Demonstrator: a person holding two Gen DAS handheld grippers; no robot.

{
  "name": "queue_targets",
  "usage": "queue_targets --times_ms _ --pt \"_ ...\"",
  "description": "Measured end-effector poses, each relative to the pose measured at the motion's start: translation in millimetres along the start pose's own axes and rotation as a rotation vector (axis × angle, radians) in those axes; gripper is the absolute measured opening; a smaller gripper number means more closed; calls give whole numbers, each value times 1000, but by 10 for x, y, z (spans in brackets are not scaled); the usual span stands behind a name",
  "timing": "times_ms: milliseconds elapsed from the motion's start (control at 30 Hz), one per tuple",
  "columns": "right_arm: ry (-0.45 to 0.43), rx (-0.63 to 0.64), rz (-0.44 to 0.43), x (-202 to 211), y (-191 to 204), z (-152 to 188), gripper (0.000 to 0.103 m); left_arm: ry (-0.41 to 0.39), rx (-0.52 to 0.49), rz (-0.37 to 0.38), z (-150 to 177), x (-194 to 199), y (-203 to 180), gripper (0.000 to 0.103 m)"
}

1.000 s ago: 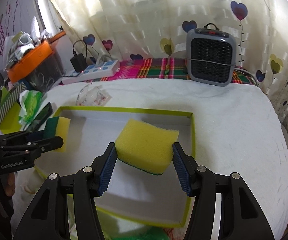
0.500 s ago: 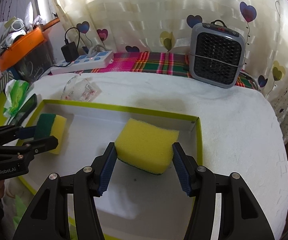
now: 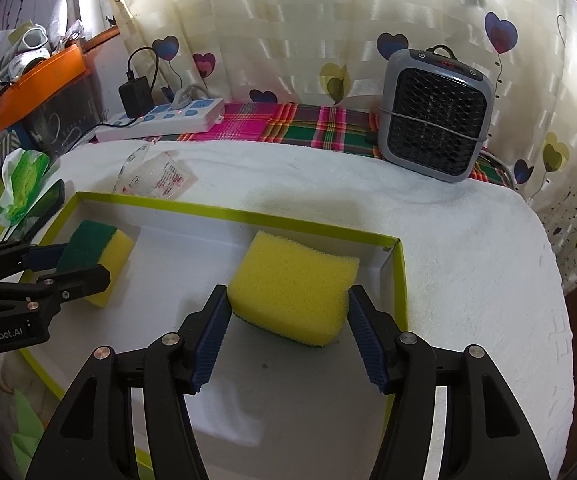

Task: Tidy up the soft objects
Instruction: 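Carry both sponges into the lime-green box and release them, then move both open tools back toward the soft items on the table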

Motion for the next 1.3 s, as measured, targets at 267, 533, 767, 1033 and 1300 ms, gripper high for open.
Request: queue_targets --times_ms 267,533,767,1033,1300 --pt "-24 -16 -9 41 10 -24 68 -2 4 2 13 16 3 54" --pt "-50 -34 -24 125 32 -17 69 -35 13 -6 21 132 44 58" --pt "-75 -37 -36 264 83 11 69 -56 35 -12 39 271 108 59" --pt "-98 -31 -41 471 174 89 69 -100 57 -12 93 540 222 59" --pt "-122 -37 -51 696 267 234 69 -122 62 -3 287 764 280 59"
Point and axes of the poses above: each gripper's, at about its wrist camera, not at the fingertips, and x roughly against the way its jaws point, y to its left, z to its underside, the point moved 9 cm from there along -x, roughly the way its jaws point, and after that the axes turned 14 degrees about -z, right-handed, at the moved point
